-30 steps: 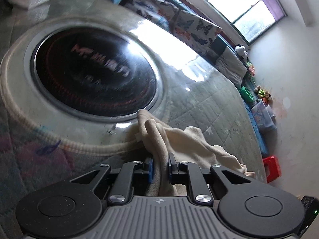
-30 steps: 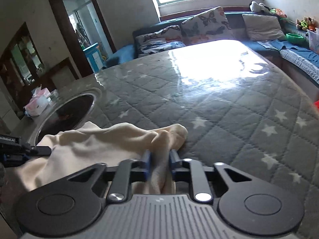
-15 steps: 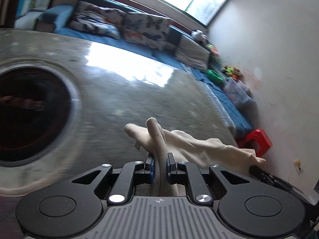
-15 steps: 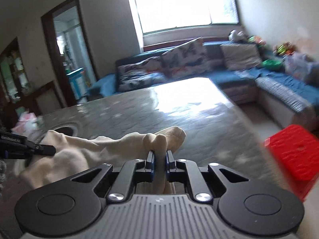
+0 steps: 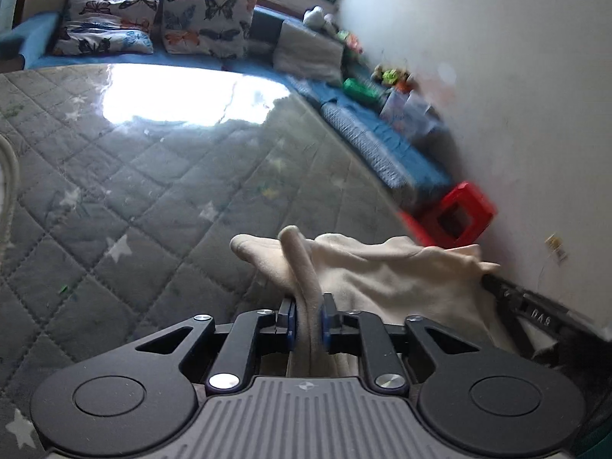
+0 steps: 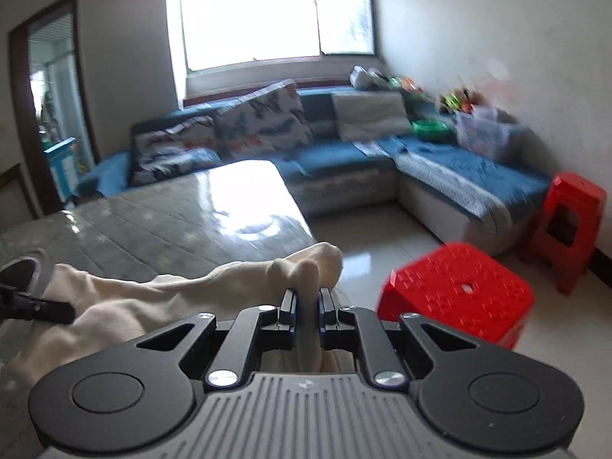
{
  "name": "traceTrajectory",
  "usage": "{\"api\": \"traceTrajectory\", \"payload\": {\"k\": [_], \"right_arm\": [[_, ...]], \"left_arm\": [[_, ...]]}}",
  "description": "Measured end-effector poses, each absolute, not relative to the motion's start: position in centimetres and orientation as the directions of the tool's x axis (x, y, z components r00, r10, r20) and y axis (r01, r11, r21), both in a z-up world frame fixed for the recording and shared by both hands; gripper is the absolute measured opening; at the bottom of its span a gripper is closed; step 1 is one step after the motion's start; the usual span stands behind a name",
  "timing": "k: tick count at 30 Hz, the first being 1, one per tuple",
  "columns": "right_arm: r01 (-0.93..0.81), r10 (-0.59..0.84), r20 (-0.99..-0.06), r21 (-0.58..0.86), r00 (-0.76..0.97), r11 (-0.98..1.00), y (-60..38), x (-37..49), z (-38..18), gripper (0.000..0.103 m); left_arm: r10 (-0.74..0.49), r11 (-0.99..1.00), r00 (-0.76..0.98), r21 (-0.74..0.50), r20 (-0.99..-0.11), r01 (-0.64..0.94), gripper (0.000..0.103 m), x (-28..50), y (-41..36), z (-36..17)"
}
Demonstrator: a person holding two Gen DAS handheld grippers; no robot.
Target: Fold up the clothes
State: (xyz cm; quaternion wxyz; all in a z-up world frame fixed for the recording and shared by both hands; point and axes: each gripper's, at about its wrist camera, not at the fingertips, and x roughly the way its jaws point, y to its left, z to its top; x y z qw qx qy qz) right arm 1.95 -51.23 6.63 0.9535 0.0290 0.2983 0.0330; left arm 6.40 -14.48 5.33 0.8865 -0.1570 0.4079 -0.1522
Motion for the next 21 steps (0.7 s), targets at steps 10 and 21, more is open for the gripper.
{"api": "traceTrajectory", "payload": {"k": [10, 21], "right_arm": [[-0.065, 0.099, -0.588, 0.078, 0.802, 0.995, -50.9, 3.2, 5.3, 0.010], [-0.045, 0.103, -0.638, 0.106, 0.764, 0.993, -49.6, 6.9, 2.4, 0.012]], "left_arm": [[-0.324, 0.932, 0.649, -0.348, -0.688, 0.096, 0.020, 6.7, -13.4, 5.4], [-0.330, 0.935, 0.640, -0.335, -0.694, 0.118, 0.019, 9.0, -14.6, 4.8]]}}
